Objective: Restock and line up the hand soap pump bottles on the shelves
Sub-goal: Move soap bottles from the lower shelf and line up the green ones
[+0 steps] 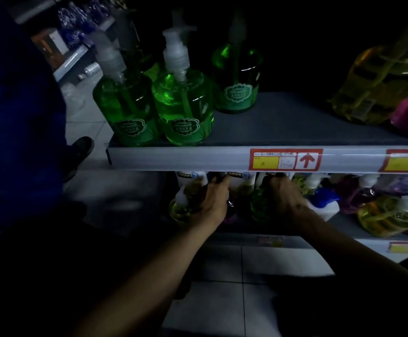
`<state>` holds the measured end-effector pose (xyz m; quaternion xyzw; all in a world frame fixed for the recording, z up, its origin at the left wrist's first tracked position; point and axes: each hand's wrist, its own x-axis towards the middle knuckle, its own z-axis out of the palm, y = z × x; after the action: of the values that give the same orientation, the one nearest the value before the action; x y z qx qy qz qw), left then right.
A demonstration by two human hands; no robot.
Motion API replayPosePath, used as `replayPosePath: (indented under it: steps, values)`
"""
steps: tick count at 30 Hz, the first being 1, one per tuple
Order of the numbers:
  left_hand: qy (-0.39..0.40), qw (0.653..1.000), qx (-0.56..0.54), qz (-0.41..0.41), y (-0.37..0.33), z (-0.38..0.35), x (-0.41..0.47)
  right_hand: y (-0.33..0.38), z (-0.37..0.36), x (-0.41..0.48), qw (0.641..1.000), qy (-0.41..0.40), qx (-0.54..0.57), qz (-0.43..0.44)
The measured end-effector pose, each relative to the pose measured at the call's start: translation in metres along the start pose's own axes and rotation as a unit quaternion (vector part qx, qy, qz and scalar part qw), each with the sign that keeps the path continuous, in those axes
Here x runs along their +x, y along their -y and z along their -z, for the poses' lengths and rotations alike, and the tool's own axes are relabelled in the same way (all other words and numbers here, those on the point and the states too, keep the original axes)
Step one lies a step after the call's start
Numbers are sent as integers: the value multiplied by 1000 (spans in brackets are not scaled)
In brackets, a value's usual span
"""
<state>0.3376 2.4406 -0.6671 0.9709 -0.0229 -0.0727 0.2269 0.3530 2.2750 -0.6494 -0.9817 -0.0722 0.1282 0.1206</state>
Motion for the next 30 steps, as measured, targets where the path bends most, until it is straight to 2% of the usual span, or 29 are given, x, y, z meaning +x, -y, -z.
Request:
replayPosePath:
  steps: [4,8,10,13,16,20,22,25,30]
  values:
    - [-16,996,84,14,-7,5,-3,0,-6,-8,999,-26,3,39]
    - [-27,992,97,-72,-7,11,-5,6,4,-29,997,-45,10,69]
    - [16,992,75,-100,-5,19,-7,6,16,-42,995,-48,16,80]
    - [135,987,-10,-89,-4,33,-13,6,40,-68,986,-95,56,123]
    - [232,959,-115,-117,-10,50,-25,14,63,-93,976,-105,90,166]
    - [295,925,-143,-189,-22,72,-44,34,91,-116,960,-134,104,222]
    - [314,905,-211,-196,-25,84,-55,41,110,-122,952,-154,147,219]
    - [268,880,-349,-181,-33,106,-69,44,137,-125,928,-178,254,207]
    - [86,875,-435,-196,-54,132,-74,43,172,-119,859,-244,392,221]
